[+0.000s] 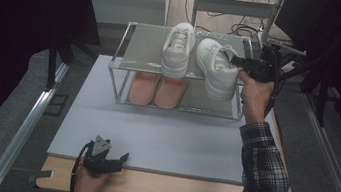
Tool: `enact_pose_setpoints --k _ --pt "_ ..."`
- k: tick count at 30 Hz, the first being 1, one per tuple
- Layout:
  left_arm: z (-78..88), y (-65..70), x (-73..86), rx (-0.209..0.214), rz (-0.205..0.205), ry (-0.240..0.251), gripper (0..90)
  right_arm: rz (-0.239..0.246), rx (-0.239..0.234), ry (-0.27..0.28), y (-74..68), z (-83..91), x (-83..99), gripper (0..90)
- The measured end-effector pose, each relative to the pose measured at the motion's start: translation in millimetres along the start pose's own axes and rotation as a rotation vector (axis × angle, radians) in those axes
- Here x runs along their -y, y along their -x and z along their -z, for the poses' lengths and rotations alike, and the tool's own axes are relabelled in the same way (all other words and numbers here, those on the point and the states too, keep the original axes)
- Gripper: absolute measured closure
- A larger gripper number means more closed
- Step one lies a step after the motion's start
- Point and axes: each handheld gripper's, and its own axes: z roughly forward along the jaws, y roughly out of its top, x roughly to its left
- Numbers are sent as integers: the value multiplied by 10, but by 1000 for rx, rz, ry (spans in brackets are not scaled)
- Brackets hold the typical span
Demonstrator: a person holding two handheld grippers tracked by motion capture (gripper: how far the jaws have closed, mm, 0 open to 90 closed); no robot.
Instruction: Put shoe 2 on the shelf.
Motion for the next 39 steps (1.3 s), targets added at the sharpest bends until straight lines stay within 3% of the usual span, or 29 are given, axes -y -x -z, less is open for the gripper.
enact_pose_setpoints --k 9,18,22,32,35,39 --pt "0 1 0 0 -1 0 127 1 -86 -16 49 24 -8 599" --pt "0 1 0 0 0 0 127 20 -126 10 33 194 -64 563" --pt "0 1 0 0 -1 0 127 55 -100 21 41 324 -71 593" --pt "0 2 0 -1 0 0 127 86 -139 19 151 590 72 697" --pt "0 1 0 0 0 0 127 113 -142 11 173 653 169 747" --pt "-1 2 1 -1 0 2 127 131 -165 39 231 744 312 888"
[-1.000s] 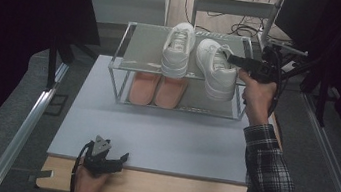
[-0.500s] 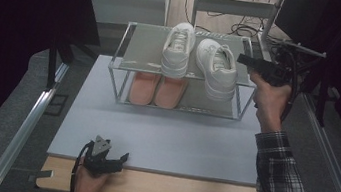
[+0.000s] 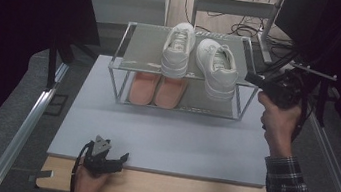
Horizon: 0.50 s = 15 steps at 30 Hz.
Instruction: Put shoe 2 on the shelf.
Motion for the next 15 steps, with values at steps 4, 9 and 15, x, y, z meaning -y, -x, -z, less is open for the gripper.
enact_pose_setpoints --k 4,9,15 --pt "0 0 0 0 0 0 127 31 -6 7 14 82 147 896" --pt "0 0 0 0 0 0 127 52 -33 -25 13 103 330 897" --pt "0 0 1 0 0 1 127 59 -60 -52 -1 68 478 896"
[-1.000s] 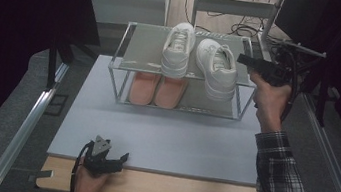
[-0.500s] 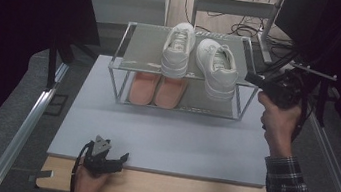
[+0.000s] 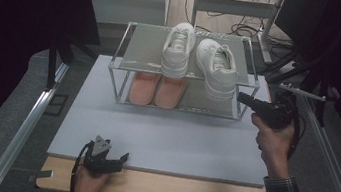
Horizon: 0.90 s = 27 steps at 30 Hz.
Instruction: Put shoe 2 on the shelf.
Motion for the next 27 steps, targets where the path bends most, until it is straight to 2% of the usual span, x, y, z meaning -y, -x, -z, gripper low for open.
enact_pose_setpoints --k 11,27 --pt "0 0 0 0 0 0 127 -6 -19 -28 43 -105 122 896" --pt "0 0 0 0 0 0 127 -11 -27 -43 60 -185 152 896"
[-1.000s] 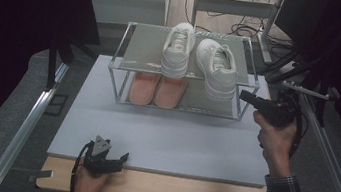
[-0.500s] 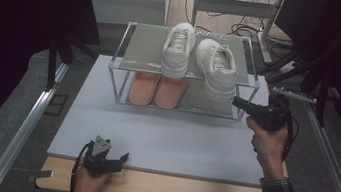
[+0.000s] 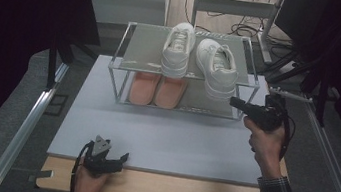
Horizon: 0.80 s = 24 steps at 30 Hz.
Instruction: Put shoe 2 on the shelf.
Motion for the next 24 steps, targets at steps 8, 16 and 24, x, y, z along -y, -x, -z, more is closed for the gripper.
enact_pose_setpoints --k 8,16,24 --pt "0 1 0 -1 0 0 127 -5 1 6 -20 -32 -8 896" --pt "0 0 0 0 0 0 127 -8 -5 -4 -48 -159 -31 896" --pt "1 -2 -1 1 -2 -2 128 -14 -1 -11 -69 -314 -77 896"
